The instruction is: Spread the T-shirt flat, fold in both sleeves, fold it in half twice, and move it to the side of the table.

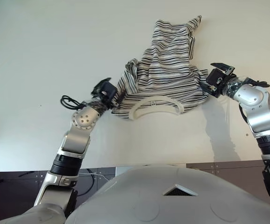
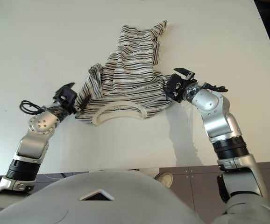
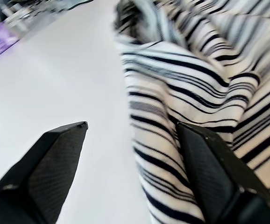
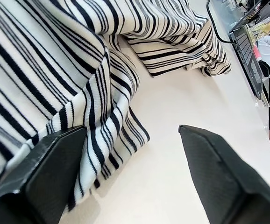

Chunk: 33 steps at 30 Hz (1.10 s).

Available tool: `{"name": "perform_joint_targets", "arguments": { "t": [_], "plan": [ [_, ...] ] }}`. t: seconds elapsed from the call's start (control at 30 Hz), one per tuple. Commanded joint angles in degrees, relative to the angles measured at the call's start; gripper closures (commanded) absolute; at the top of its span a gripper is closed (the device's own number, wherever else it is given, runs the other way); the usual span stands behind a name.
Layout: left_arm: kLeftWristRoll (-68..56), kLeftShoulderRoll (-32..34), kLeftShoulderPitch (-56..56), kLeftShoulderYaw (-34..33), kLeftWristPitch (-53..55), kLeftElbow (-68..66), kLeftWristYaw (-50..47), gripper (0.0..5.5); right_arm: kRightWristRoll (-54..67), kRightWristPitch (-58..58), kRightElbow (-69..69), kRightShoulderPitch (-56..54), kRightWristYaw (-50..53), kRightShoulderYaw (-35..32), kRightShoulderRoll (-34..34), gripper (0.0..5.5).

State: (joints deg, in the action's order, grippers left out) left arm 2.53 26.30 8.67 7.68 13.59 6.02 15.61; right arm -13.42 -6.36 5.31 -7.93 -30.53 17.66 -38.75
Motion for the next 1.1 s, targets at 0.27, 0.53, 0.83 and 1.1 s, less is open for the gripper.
{"name": "perform_joint_targets", "arguments": {
  "t": [0.27,0.53,0.83,1.1],
  "plan": [
    [-32.6,-18.1,-2.6,-37.8,7.7,-9.4,-12.7,1.98,-3.4,-2.7,6.5,3.4,-1.8,3.7,1.3,1.85],
    [-19.0,-7.9,8.6,-13.1,6.4,13.6,0.7,1.98,7.9,-0.7,-6.7,2.9,0.6,-6.5,6.6,1.85],
    [0.0,-0.2,8.0,10.0,19.6,17.8,-1.3,1.98,-0.5,-1.4,1.9,5.1,-2.3,-1.9,2.0,1.85],
    [-6.7,-9.8,7.0,-9.6,12.5,9.3,-9.6,1.98,-2.1,-5.3,3.0,5.1,-1.6,-1.0,1.9,1.85]
  ]
}}
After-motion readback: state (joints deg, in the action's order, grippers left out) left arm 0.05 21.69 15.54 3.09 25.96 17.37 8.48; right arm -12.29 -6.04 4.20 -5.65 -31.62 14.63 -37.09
